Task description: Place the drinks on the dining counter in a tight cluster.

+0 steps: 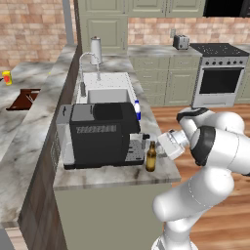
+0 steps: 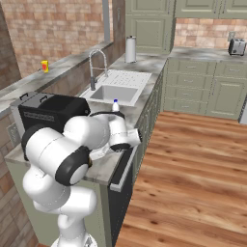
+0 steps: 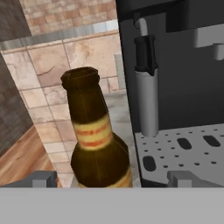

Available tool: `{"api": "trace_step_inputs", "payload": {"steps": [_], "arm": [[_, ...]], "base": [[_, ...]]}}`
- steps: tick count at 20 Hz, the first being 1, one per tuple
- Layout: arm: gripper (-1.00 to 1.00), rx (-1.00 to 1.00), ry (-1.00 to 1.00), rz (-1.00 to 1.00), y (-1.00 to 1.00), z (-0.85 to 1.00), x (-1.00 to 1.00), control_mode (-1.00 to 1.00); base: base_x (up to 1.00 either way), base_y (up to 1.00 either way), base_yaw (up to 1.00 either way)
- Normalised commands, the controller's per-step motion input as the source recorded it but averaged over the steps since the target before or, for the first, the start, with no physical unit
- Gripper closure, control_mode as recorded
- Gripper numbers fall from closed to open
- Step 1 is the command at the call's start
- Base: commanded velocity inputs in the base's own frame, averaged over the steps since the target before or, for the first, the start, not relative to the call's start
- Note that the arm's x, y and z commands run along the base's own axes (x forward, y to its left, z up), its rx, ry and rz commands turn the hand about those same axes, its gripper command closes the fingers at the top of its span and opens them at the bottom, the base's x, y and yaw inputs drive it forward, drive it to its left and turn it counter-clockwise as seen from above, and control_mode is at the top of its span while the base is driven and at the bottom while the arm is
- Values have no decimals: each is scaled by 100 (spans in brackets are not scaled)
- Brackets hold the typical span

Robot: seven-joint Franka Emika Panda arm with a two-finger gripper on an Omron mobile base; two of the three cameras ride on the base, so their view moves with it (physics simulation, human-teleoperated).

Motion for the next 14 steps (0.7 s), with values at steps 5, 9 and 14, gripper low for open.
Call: {"api": "trace_step_inputs", "payload": {"steps": [5,9,14], "arm": [[-100,0,0,0,9,-4,0,-100],[-100,0,0,3,4,-6,0,-100],[-100,0,0,4,4,-5,0,-100]], "base": [[0,0,0],[0,0,0],[0,0,0]]}}
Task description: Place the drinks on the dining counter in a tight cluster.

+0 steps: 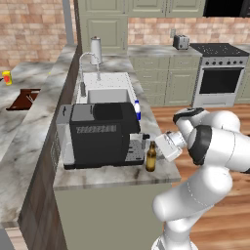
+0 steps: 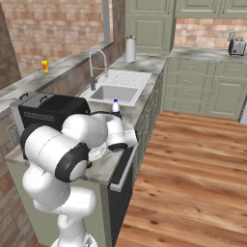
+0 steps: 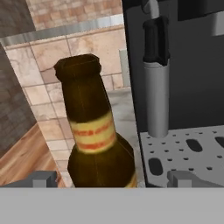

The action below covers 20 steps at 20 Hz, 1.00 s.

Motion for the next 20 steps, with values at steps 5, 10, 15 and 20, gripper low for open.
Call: {"api": "trace_step_inputs", "payload": {"steps": [5,10,15,20], "arm": [[-100,0,0,5,5,-4,0,-100],[-100,0,0,4,7,-1,0,-100],[-100,0,0,3,8,0,0,-100],[-100,0,0,3,8,0,0,-100]], "base": [[0,0,0],[0,0,0],[0,0,0],[0,0,0]]}}
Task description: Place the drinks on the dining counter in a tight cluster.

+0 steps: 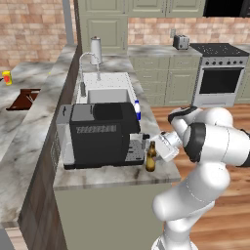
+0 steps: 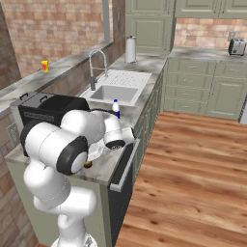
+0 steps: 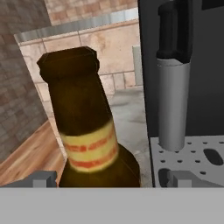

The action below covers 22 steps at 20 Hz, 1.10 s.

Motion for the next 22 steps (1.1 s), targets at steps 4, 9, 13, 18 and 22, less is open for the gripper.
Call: {"api": "trace_step_inputs", "payload": {"steps": [4,9,13,18,22], "arm": [[-100,0,0,3,2,0,0,-100],[100,0,0,0,0,0,0,-100],[100,0,0,0,0,0,0,-100],[100,0,0,0,-1,0,0,-100],[100,1,-2,0,-11,11,-16,-100]], "base": [[0,0,0],[0,0,0],[0,0,0],[0,0,0],[0,0,0]]}}
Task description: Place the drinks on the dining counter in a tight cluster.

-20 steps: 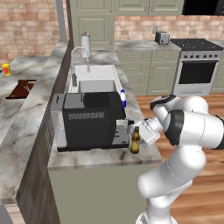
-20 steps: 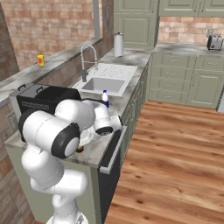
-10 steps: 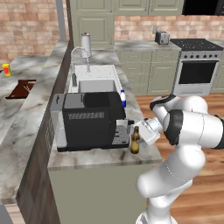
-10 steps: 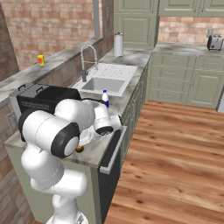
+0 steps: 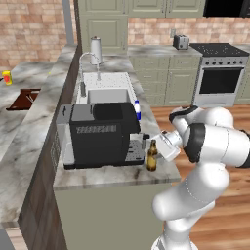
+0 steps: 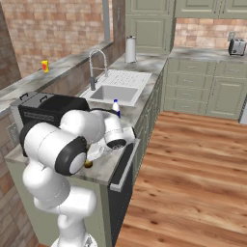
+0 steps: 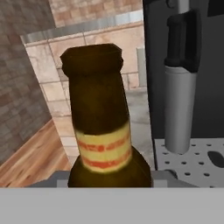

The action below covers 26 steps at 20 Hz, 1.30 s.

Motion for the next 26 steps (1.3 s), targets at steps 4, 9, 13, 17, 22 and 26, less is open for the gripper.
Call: {"api": "trace_step_inputs", "payload": {"steps": [4,9,13,17,22,26], "arm": [[100,5,-7,-1,-26,38,-55,-100],[100,5,-11,-1,-20,80,-65,-100],[100,0,-1,-3,0,97,-63,-100],[100,0,-3,-3,1,75,-77,-100],[100,0,-2,-1,0,40,-77,-100],[100,0,-3,-1,3,56,-53,-100]], "base": [[0,0,0],[0,0,0],[0,0,0],[0,0,0],[0,0,0],[0,0,0]]}}
